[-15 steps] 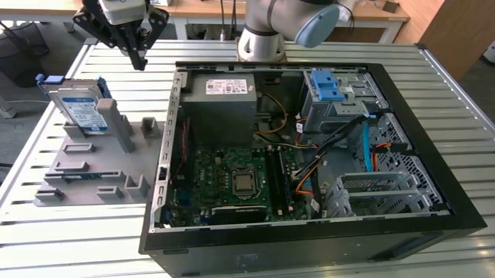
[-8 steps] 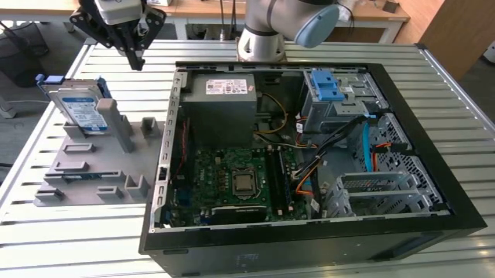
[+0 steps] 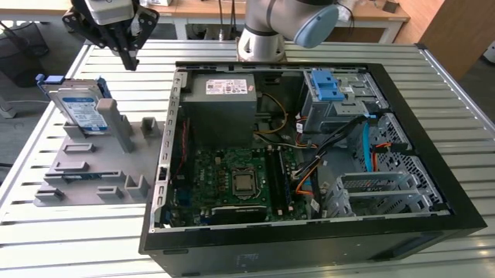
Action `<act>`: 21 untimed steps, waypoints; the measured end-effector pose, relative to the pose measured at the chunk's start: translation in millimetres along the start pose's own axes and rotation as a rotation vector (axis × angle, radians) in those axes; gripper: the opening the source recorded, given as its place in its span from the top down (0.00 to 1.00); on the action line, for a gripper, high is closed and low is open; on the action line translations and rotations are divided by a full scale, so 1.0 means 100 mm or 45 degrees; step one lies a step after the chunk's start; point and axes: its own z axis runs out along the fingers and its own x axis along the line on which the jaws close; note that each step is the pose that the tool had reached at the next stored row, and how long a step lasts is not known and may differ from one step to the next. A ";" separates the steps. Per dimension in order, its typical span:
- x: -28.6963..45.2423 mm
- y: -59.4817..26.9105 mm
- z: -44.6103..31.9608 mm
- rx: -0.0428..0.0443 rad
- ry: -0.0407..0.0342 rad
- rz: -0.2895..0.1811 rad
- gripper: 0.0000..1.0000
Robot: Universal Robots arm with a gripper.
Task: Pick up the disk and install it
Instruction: 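Reach for the disk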
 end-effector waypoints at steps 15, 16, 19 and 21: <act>0.207 -0.005 0.013 0.000 0.0004 0.000 0.89; 0.219 -0.006 0.014 0.000 0.0004 0.000 0.89; 0.260 -0.007 0.016 0.000 0.0008 0.000 0.89; 0.299 -0.009 0.021 0.000 0.0008 0.000 0.89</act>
